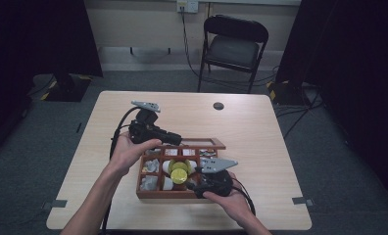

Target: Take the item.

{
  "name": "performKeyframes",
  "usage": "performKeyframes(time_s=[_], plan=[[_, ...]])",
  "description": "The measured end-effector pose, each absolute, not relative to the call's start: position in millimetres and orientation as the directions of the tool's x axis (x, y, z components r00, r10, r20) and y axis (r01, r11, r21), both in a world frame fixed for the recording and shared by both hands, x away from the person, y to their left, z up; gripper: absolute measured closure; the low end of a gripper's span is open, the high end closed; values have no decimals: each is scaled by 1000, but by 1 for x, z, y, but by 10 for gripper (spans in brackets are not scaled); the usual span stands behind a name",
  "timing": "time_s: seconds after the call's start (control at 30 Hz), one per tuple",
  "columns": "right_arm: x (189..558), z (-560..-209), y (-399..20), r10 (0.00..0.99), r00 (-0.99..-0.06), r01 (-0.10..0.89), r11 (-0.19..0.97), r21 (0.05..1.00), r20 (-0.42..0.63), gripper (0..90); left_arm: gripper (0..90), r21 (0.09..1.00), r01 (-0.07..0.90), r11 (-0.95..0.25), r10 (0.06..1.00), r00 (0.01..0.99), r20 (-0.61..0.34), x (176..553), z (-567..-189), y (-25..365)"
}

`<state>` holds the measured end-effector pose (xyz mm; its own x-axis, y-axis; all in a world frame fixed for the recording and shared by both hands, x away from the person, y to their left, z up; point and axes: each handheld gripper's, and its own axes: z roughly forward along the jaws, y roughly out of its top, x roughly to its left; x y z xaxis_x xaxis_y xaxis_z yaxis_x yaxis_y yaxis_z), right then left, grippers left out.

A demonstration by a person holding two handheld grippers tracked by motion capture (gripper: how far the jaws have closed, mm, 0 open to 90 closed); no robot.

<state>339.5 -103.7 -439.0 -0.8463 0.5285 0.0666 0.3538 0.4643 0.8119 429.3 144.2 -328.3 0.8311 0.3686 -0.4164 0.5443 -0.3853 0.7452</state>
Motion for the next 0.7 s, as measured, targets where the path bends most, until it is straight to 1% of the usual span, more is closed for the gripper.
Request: performKeyframes(time_s=[0.13,0.23,0.4,0.53,0.7], plan=[[344,-442,-89,503,-863,336,503,796,46,362,812,744,538,-397,379,834,-401,430,-325,143],[349,-445,-79,499,-866,345,530,775,44,332,813,743,544,-389,377,830,-410,432,-325,144],[355,-453,-62,495,-869,347,587,732,15,338,813,742,540,-398,385,832,-399,431,-323,143],[359,-458,-60,509,-861,350,608,712,-11,332,813,746,540,-389,381,832,-403,432,-324,143],[362,-461,-59,518,-855,361,622,695,-19,329,813,745,542,-389,377,831,-408,431,-325,143]])
